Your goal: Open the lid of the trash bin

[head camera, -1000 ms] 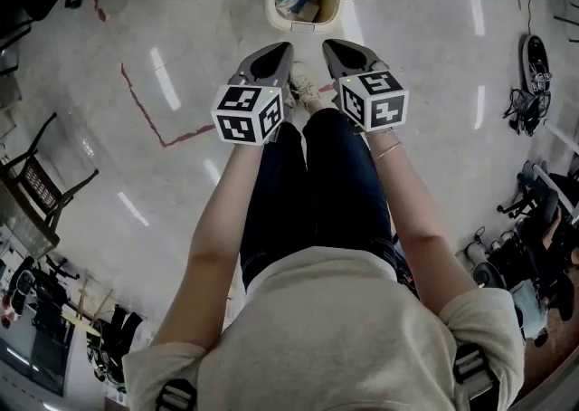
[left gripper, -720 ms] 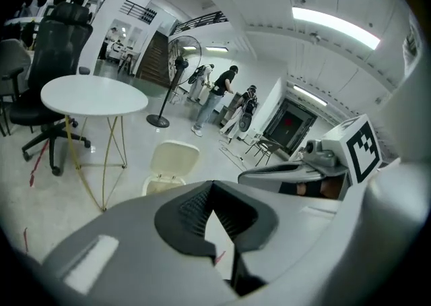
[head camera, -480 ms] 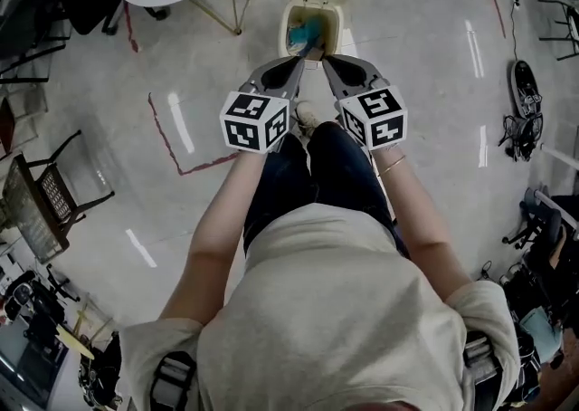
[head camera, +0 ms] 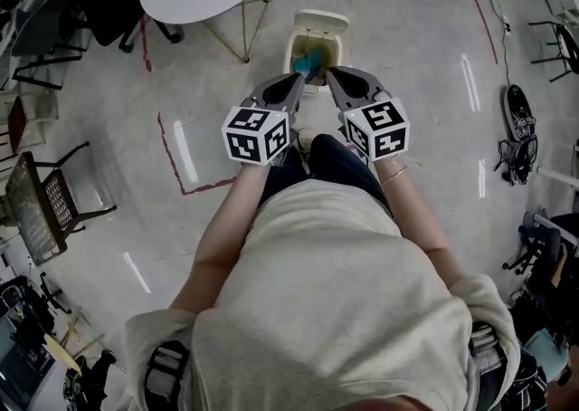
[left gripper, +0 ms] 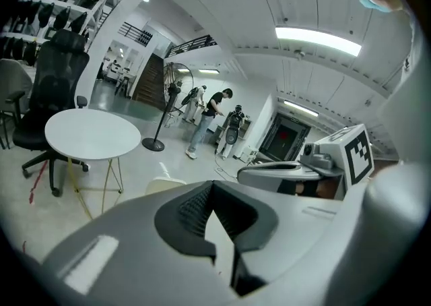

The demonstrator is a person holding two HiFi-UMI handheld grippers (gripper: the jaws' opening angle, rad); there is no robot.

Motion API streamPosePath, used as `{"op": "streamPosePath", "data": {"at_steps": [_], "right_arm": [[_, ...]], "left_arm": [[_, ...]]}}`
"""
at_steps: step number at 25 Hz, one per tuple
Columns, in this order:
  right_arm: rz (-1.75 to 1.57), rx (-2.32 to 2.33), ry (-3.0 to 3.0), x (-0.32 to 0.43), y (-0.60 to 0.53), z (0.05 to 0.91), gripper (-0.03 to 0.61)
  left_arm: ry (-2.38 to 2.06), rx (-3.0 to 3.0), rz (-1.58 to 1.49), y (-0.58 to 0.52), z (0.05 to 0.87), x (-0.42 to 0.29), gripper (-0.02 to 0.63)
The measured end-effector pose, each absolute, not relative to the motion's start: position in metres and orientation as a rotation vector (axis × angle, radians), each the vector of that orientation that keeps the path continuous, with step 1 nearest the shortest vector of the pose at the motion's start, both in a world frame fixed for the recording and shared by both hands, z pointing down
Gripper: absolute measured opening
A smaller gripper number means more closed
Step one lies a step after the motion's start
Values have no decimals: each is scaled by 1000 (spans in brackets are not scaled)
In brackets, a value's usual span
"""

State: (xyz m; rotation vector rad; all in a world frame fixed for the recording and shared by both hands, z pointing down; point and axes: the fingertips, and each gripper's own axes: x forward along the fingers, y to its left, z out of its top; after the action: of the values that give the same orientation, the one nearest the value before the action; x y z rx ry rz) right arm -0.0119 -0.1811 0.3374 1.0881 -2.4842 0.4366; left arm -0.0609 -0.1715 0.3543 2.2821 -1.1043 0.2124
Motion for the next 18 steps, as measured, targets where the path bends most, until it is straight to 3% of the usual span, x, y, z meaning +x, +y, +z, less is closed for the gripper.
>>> {"op": "streamPosePath", "data": {"at_steps": [18], "right_arm": [[345, 1093, -2589, -34, -170, 295, 8]], "left_arm": [[-1164, 2388, 195, -160, 321, -59, 8]]}}
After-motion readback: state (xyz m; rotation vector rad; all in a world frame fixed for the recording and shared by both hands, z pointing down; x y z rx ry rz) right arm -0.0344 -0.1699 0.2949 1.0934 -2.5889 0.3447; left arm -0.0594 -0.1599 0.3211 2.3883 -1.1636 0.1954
